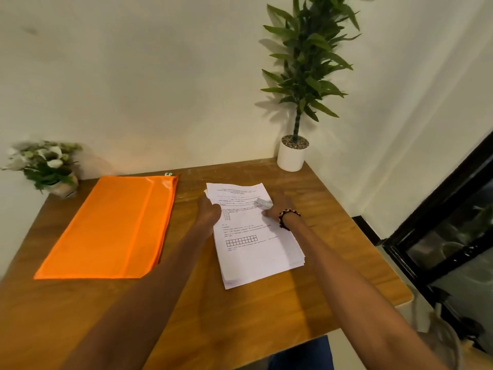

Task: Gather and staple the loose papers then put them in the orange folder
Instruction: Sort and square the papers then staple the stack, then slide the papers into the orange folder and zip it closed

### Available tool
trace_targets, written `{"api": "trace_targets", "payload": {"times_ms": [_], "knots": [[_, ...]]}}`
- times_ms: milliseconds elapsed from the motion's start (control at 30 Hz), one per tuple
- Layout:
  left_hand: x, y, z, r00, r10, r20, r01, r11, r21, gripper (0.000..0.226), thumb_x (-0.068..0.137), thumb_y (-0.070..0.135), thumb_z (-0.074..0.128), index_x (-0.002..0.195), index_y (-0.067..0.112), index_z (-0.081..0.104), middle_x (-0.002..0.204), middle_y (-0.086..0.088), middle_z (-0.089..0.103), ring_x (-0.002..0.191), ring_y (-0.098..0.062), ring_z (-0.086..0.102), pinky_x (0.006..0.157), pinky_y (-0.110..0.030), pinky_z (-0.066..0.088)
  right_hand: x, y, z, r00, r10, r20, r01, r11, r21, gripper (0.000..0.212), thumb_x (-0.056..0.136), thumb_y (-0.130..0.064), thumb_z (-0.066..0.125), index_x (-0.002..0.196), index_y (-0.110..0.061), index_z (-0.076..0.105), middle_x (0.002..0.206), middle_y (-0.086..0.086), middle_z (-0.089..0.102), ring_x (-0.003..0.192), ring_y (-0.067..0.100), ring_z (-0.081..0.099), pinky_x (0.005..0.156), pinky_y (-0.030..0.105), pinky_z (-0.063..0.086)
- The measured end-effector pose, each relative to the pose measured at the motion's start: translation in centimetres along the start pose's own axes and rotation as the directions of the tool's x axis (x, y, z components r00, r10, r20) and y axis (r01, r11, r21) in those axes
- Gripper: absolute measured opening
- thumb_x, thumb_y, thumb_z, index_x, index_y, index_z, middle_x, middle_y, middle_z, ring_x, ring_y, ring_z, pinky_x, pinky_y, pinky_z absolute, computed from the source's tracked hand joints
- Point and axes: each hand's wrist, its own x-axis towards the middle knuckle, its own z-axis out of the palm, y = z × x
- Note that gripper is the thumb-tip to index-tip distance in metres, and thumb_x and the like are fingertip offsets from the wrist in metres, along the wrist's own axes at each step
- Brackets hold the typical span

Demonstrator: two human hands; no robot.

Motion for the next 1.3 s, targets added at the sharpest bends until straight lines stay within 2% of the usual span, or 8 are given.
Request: {"api": "trace_targets", "payload": {"times_ms": [167, 367, 500, 633, 767, 967, 1133, 1300], "knots": [[0.7, -0.9, -0.1, 0.997, -0.05, -0.056, 0.046, 0.995, -0.085, 0.053, 0.1, -0.001, 0.05, 0.145, 0.021, 0.035, 0.127, -0.005, 0.062, 0.098, -0.025, 0.071, 0.063, -0.036, 0.063, -0.4, -1.3, 1.5, 0.995, -0.017, -0.101, 0.032, 0.989, 0.143, 0.071, 0.078, -0.024, 0.084, 0.133, -0.011, 0.043, 0.14, 0.017, 0.042, 0.104, 0.021, 0.063, 0.07, 0.024, 0.047], [0.7, -0.9, -0.4, 0.993, 0.037, -0.108, -0.036, 0.999, 0.018, 0.056, 0.099, 0.004, 0.057, 0.147, 0.019, 0.031, 0.134, -0.005, 0.06, 0.105, -0.025, 0.069, 0.074, -0.037, 0.063, -1.1, -1.6, 2.8, 0.981, -0.116, -0.156, 0.061, 0.944, -0.323, 0.046, 0.087, -0.044, 0.07, 0.119, -0.014, 0.055, 0.131, 0.012, 0.05, 0.122, 0.031, 0.046, 0.092, 0.041, 0.044], [0.3, -1.3, -2.5, 0.936, 0.278, -0.214, -0.201, 0.925, 0.323, 0.051, 0.093, 0.016, 0.07, 0.14, 0.017, 0.048, 0.14, -0.006, 0.057, 0.121, -0.027, 0.061, 0.092, -0.039, 0.057, -1.1, -1.9, 3.3, 0.973, -0.103, -0.207, 0.027, 0.94, -0.34, 0.052, 0.084, -0.05, 0.068, 0.122, -0.017, 0.054, 0.131, 0.009, 0.052, 0.123, 0.031, 0.044, 0.098, 0.043, 0.039], [0.6, -3.0, -6.8, 0.854, 0.47, -0.223, -0.158, 0.643, 0.749, 0.044, 0.09, 0.015, 0.063, 0.133, 0.014, 0.057, 0.135, -0.015, 0.056, 0.123, -0.034, 0.052, 0.099, -0.045, 0.047, -1.6, -3.5, 4.5, 0.926, -0.193, -0.325, 0.065, 0.927, -0.368, 0.056, 0.085, -0.047, 0.066, 0.128, -0.015, 0.049, 0.126, 0.012, 0.054, 0.12, 0.031, 0.045, 0.096, 0.044, 0.036], [0.8, -5.2, -10.5, 0.907, 0.363, -0.213, 0.028, 0.453, 0.891, 0.046, 0.096, 0.03, 0.051, 0.14, 0.017, 0.05, 0.142, -0.018, 0.049, 0.13, -0.039, 0.045, 0.105, -0.054, 0.041, -2.6, -6.8, 6.3, 0.929, -0.241, -0.281, 0.131, 0.924, -0.36, 0.053, 0.089, -0.042, 0.063, 0.132, -0.015, 0.047, 0.128, 0.012, 0.052, 0.12, 0.032, 0.045, 0.096, 0.048, 0.037], [-0.7, -3.3, -11.9, 0.974, 0.226, -0.025, -0.027, 0.224, 0.974, 0.049, 0.102, 0.026, 0.043, 0.15, 0.024, 0.038, 0.14, -0.014, 0.046, 0.132, -0.034, 0.042, 0.092, -0.047, 0.049, -3.0, -9.7, 8.8, 0.974, -0.178, -0.138, 0.109, 0.909, -0.402, 0.063, 0.081, -0.033, 0.07, 0.137, -0.018, 0.045, 0.137, 0.014, 0.048, 0.128, 0.034, 0.041, 0.104, 0.053, 0.034], [-1.8, -3.4, -10.8, 0.971, 0.239, 0.006, -0.066, 0.24, 0.968, 0.048, 0.102, 0.039, 0.045, 0.149, 0.029, 0.043, 0.142, -0.014, 0.044, 0.132, -0.034, 0.042, 0.09, -0.045, 0.049, -3.8, -10.0, 9.5, 0.96, -0.223, -0.17, 0.141, 0.907, -0.396, 0.044, 0.087, -0.026, 0.063, 0.128, -0.018, 0.051, 0.13, 0.013, 0.052, 0.123, 0.033, 0.043, 0.104, 0.053, 0.032], [-2.4, -3.5, -9.8, 0.964, 0.265, 0.027, -0.099, 0.263, 0.96, 0.056, 0.095, 0.052, 0.056, 0.143, 0.024, 0.048, 0.138, -0.011, 0.05, 0.128, -0.034, 0.047, 0.09, -0.044, 0.049, -7.1, -12.2, 10.6, 0.884, -0.446, -0.14, 0.376, 0.856, -0.354, 0.019, 0.092, -0.026, 0.053, 0.105, -0.014, 0.061, 0.112, 0.012, 0.06, 0.11, 0.033, 0.05, 0.087, 0.045, 0.041]]}}
